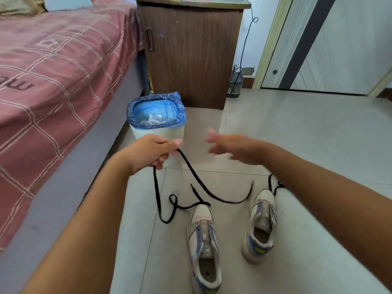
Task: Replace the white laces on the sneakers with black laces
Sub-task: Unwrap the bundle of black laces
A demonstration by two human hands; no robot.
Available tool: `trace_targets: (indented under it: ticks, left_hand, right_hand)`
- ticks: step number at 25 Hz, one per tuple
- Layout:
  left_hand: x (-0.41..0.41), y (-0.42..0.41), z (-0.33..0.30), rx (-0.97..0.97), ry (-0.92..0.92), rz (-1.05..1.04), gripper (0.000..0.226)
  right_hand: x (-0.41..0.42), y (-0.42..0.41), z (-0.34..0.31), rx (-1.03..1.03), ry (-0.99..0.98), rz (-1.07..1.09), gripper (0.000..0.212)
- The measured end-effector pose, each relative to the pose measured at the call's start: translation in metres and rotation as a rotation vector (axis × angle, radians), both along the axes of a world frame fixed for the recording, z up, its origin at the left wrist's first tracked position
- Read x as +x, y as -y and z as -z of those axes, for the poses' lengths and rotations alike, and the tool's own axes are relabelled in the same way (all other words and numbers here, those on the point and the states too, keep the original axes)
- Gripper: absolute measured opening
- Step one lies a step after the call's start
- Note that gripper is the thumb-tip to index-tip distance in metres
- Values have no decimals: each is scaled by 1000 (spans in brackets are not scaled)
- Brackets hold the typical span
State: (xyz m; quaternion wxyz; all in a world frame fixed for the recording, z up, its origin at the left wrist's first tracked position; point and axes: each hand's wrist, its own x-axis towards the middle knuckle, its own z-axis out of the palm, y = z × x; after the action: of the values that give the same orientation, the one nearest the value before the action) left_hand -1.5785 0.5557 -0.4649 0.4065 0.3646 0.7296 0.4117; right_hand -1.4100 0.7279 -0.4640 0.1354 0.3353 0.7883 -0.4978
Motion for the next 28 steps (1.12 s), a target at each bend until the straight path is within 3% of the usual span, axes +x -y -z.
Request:
trace_targets:
  ticks: [2,5,10,12,15,18,20,22,25,28]
  left_hand:
    - [16,-14,1,-44,-17,101,30]
    - [10,-13,4,-71,20,83,23]
    - [-21,28,24,-210,199,113,74]
    - [-30,42,27,-252,203,95,76]
    - [-42,58,33,-223,212,-90,63]
    - [-52,63,47,-128,243,-378,39]
    - [-54,66,56,-32,350,-550,31]
    - [-59,72,60,122,558,-674,37]
    - [-68,82,60,285,753,-781,39]
    - [-68,73,61,197,547,-812,29]
  right_hand:
    - [-41,42,-1,-223,-203,-19,68]
    - [-48,60,19,-306,-351,80,57]
    - [-7,36,63,-360,-326,69,30]
    - [10,8,66,-458,-427,275,30]
    - [45,-44,63,-682,-726,732,34]
    - [73,-81,68,-804,-969,972,37]
    - [86,-97,75,-832,-1071,1091,46]
    - [93,-106,80,-855,-1164,1196,54]
    - [94,-107,82,-794,-1150,1242,51]
    - [75,-87,77,-709,-933,1062,46]
